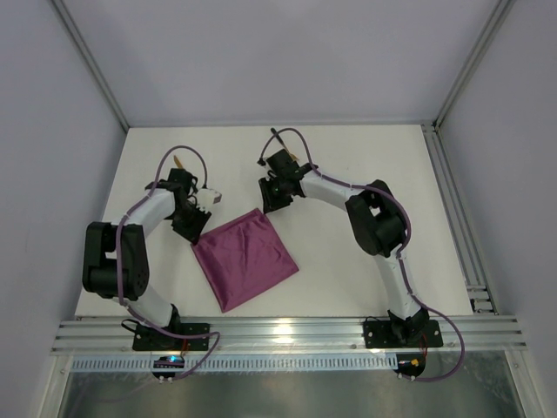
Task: Fold the napkin into a case and place the utensils inside
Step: Smooth out the square-folded napkin at the center of the board.
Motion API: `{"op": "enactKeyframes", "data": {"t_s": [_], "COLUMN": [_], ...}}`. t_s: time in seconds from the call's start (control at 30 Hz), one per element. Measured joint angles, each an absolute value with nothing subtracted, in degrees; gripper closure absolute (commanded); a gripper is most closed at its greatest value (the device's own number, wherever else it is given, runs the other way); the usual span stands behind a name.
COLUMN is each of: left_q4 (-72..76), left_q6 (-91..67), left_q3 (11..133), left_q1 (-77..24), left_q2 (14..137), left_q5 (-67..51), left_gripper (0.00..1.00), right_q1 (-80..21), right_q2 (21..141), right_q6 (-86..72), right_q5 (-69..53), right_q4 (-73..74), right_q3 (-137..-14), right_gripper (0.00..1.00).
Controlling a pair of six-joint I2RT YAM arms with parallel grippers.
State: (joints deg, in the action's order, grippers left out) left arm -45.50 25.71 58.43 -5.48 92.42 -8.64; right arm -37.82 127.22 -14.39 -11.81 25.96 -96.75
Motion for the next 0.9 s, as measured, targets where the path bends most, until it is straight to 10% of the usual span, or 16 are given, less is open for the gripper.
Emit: {"op": "enactKeyframes", "data": {"t_s": [0.5, 0.67, 0.9], "left_q4": [-46.09, -45.76, -44.29], "left_q6": [25.50, 24.97, 24.21], "left_q3": [58.35, 58.35, 58.35], "left_q1": [-5.48, -5.48, -5.48], "left_q2": [93.49, 93.47, 92.18], "left_q5": [-10.26, -10.22, -9.65], "left_gripper": [1.00, 1.00, 1.00], "right_q1": [-38.30, -38.30, -38.30], "right_q2": [127.22, 127.22, 125.05], "right_q6": [-14.26, -14.22, -13.93], "right_q5": [-14.44, -14.50, -14.13], "right_q4": [25.82, 25.82, 25.82], "right_q3": [-96.51, -96.51, -95.42], "right_gripper": [0.96, 0.96, 0.69]}}
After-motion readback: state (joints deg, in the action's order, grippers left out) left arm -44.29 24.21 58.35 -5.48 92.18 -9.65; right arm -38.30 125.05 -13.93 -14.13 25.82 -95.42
